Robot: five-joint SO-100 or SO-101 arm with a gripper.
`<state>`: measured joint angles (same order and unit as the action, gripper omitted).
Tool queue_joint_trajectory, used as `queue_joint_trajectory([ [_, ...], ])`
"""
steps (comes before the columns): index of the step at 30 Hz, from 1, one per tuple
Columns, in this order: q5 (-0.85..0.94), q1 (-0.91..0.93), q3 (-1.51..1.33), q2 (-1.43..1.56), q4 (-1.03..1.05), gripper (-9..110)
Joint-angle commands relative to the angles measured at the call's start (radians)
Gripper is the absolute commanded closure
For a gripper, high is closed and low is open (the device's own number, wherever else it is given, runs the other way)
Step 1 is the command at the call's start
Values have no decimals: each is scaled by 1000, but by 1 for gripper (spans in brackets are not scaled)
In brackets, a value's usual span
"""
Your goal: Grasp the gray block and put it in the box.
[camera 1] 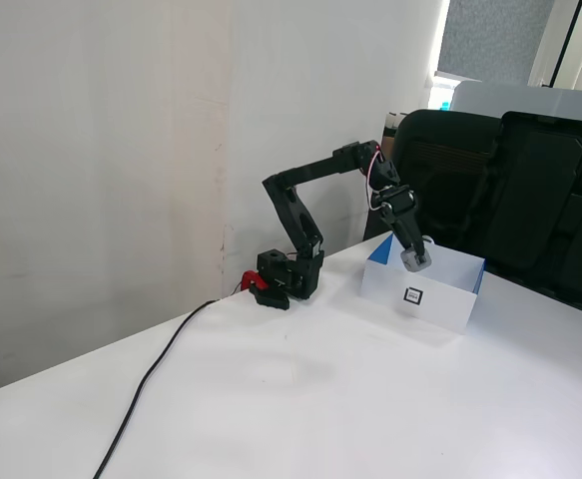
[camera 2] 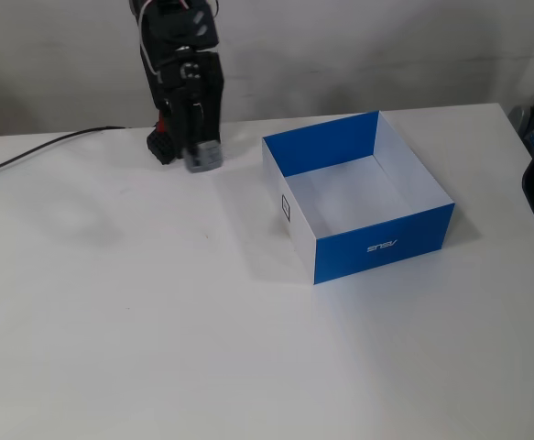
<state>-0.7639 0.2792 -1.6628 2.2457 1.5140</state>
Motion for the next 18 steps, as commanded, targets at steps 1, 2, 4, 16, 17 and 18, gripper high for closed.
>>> queue_joint_trajectory([
  [1,34,78,86,35,-46,101],
  [2,44,97,86,34,-57,101],
  [4,69,141,86,31,-77,101],
  [16,175,430,114,-43,-170,101],
  [17,179,454,123,-57,-173,101],
  [18,181,476,133,-75,-173,101],
])
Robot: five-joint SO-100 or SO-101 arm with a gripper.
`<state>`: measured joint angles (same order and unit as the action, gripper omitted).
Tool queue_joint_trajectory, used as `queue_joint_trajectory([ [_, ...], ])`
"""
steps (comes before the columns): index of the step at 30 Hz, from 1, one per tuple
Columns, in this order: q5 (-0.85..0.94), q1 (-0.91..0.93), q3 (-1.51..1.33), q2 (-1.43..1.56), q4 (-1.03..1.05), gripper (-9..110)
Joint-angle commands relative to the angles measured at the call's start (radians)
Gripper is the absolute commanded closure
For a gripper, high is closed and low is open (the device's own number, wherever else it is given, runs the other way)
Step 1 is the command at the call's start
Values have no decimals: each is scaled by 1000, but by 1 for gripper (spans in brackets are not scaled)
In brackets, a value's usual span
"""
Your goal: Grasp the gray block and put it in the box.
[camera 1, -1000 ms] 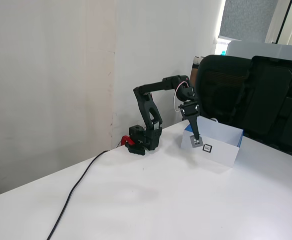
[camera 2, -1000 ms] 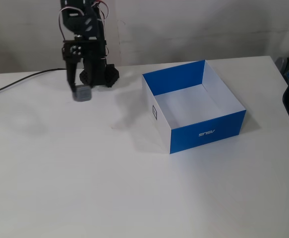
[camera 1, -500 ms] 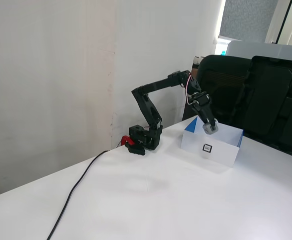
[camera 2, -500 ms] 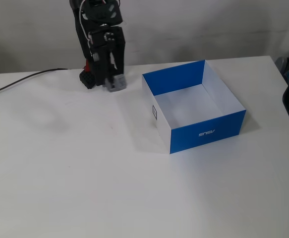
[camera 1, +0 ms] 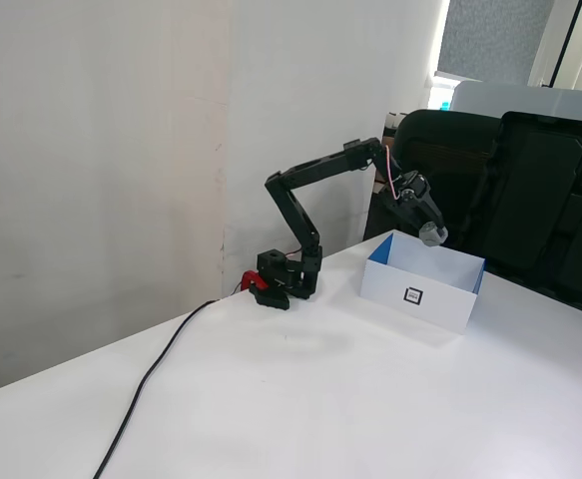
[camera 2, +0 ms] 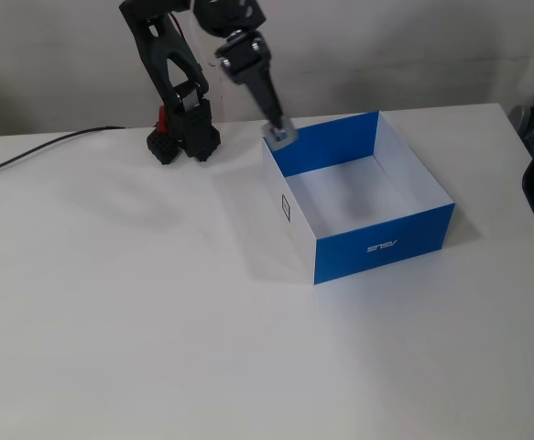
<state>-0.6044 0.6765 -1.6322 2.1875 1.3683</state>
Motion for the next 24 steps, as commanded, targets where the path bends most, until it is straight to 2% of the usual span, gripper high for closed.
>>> queue_joint_trajectory([
  [1,26,100,110,-32,-28,101],
  [8,43,189,127,-127,-57,101],
  [18,54,218,166,-272,-87,101],
  [19,54,219,166,-281,-91,95],
  [21,41,219,147,-290,-101,62],
  [22,40,215,135,-290,-118,55],
  [24,38,207,130,-298,-126,54],
])
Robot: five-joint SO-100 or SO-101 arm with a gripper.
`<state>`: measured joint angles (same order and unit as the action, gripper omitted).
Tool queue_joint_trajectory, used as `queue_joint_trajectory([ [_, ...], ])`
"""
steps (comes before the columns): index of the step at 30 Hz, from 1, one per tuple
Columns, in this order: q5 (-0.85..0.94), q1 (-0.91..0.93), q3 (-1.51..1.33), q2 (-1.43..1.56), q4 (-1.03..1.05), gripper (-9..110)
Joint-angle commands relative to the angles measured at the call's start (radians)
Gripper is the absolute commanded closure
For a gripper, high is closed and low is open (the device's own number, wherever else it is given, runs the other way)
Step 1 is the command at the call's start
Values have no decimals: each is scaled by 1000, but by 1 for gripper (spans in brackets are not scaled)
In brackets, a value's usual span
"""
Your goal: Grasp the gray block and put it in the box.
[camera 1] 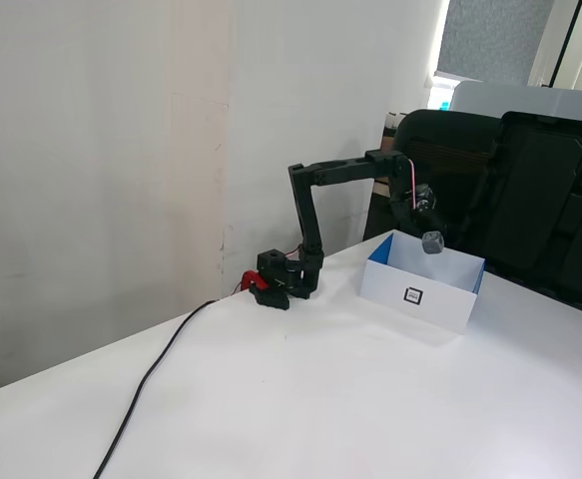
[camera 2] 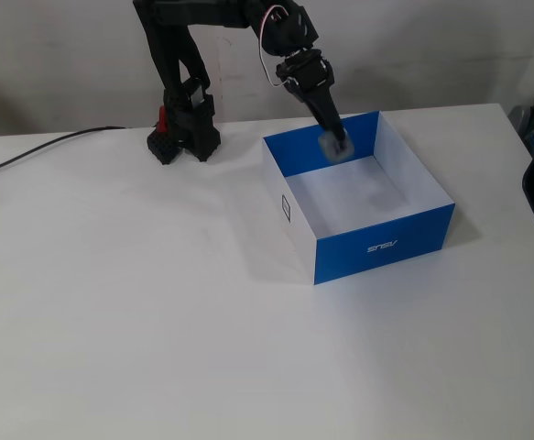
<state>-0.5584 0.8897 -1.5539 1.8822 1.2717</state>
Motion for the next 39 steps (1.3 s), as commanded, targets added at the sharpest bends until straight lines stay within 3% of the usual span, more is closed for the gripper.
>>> queue_joint_trajectory([
  [1,-9,-9,51,6,-29,52],
  [14,-34,-44,38,20,-11,64],
  [19,-38,-67,35,66,12,93],
  [24,-38,-75,37,110,44,101],
  [39,-84,-341,-87,353,120,101],
])
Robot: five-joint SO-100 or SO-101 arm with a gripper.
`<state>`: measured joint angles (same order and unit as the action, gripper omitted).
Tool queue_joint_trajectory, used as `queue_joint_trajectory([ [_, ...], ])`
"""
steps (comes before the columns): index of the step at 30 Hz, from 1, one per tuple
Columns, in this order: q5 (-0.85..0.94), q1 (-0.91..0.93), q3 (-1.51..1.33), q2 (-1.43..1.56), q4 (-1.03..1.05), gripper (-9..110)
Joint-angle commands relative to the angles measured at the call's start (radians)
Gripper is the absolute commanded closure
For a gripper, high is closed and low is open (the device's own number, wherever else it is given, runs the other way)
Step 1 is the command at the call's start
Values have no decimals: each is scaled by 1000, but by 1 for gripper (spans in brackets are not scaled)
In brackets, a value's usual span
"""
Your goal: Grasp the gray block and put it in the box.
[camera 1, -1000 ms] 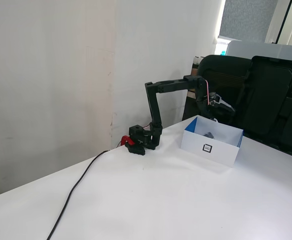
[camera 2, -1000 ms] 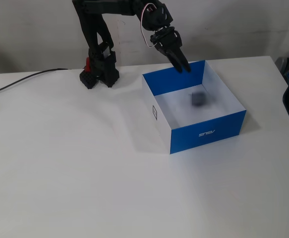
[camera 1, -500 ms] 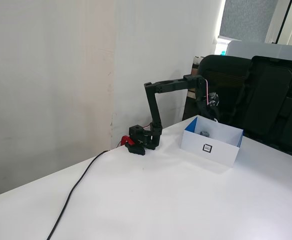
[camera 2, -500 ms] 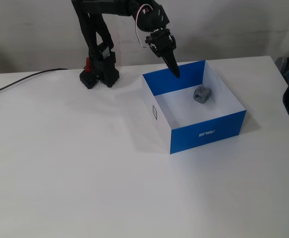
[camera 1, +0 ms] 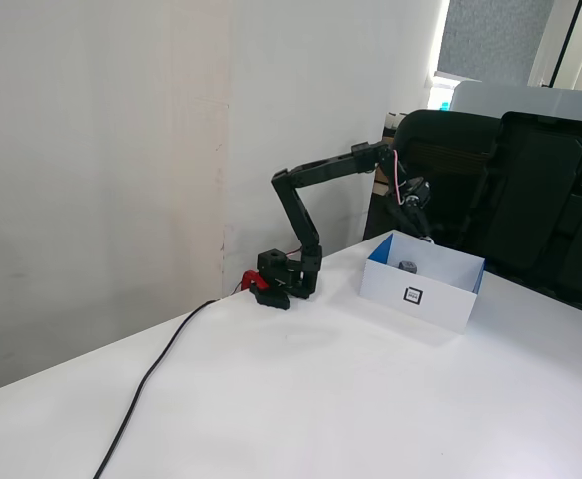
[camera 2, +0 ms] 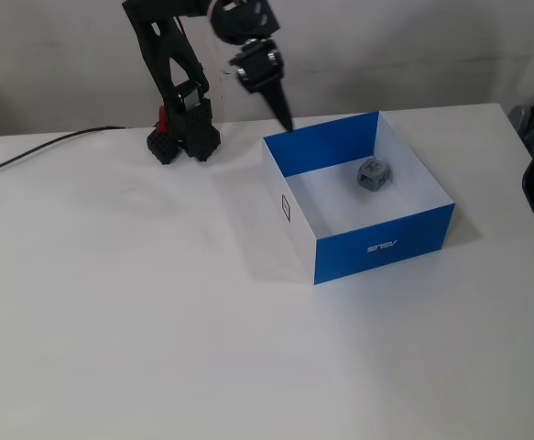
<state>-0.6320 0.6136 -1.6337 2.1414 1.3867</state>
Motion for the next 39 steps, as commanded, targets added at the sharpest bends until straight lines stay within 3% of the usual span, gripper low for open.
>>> queue_joint_trajectory([
  [1,-11,-83,-31,118,3,101],
  [19,235,-236,-445,483,-89,101],
  [39,495,-268,-1012,966,-249,101],
])
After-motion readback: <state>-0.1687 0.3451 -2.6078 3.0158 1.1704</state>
